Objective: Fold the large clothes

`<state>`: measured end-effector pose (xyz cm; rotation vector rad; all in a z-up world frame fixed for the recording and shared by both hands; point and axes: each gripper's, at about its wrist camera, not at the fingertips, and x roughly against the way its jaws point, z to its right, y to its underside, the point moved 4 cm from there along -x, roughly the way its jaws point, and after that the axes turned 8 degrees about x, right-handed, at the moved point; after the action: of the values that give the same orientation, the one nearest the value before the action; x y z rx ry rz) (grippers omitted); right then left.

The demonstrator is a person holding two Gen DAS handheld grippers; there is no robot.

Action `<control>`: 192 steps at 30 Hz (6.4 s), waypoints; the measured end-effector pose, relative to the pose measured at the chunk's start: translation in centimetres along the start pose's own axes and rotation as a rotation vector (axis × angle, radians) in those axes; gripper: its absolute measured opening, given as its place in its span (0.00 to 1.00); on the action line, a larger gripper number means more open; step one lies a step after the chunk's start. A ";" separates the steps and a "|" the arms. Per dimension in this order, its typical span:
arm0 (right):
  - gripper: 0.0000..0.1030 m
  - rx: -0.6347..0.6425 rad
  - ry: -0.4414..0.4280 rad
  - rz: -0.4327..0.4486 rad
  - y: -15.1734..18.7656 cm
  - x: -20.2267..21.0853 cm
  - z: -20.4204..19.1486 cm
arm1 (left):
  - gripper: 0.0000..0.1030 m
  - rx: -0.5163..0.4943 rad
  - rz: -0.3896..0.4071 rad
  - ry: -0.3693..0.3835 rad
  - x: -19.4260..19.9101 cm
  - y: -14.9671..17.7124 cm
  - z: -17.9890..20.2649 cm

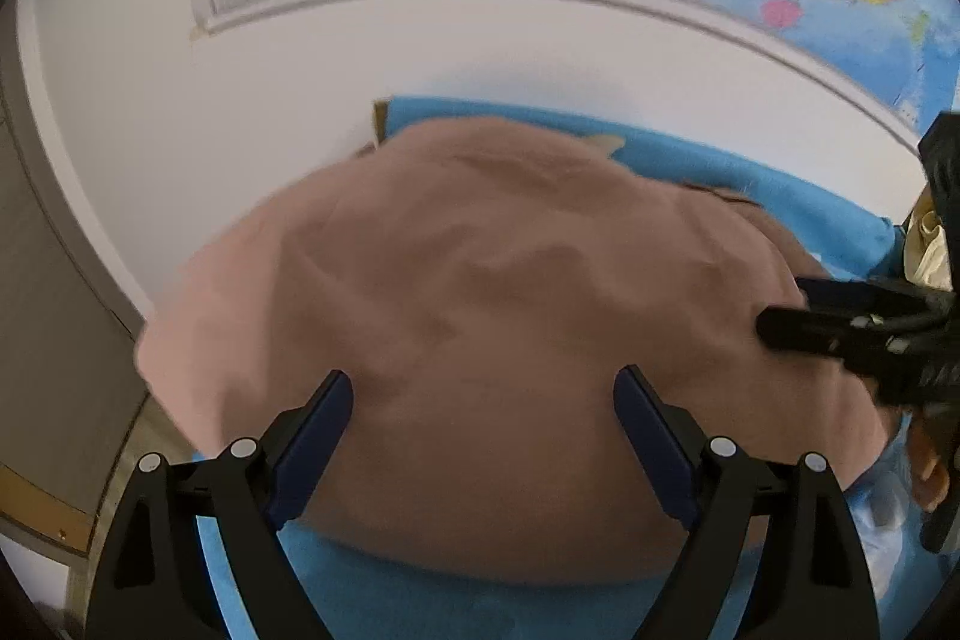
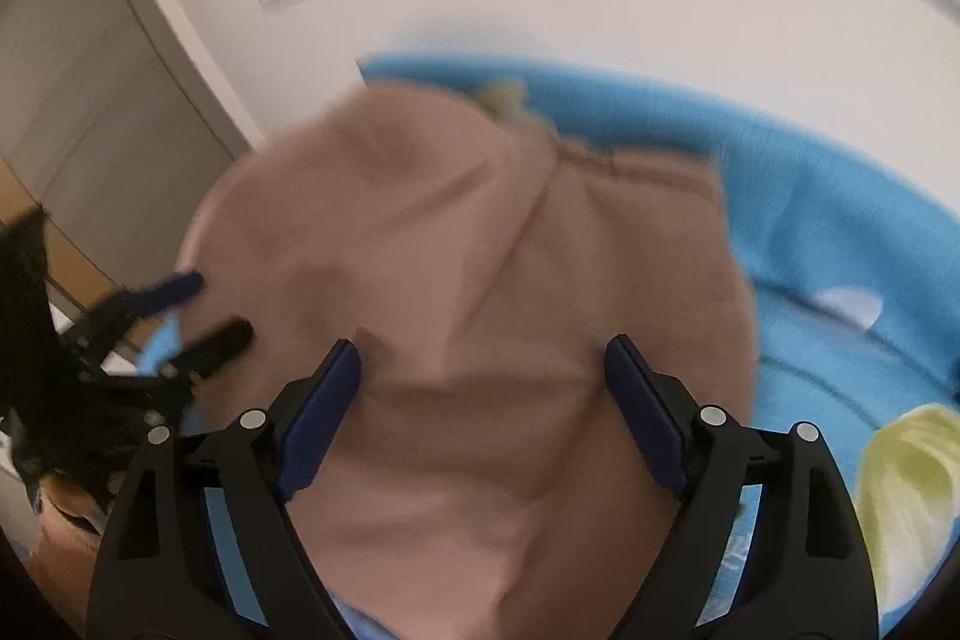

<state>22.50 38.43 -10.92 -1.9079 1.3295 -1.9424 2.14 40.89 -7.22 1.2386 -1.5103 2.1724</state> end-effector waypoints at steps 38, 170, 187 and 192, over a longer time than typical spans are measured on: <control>0.59 0.039 -0.067 0.085 -1.1 4.0 -0.8 | 0.79 -0.052 0.027 -0.104 -1.9 -7.1 -1.5; 0.94 0.095 0.055 0.227 11.9 13.1 -6.3 | 0.93 0.074 0.192 -0.143 13.8 9.2 6.6; 0.94 0.088 0.051 0.217 12.0 12.8 -6.1 | 0.93 0.076 0.175 -0.147 13.1 9.3 6.5; 0.94 0.086 0.049 0.216 12.0 12.7 -6.1 | 0.93 0.077 0.172 -0.145 13.0 9.3 6.4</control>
<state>8.99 26.20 -7.80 -1.6142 1.3762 -1.9163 -8.17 27.77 -3.11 1.3638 -1.6610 2.3123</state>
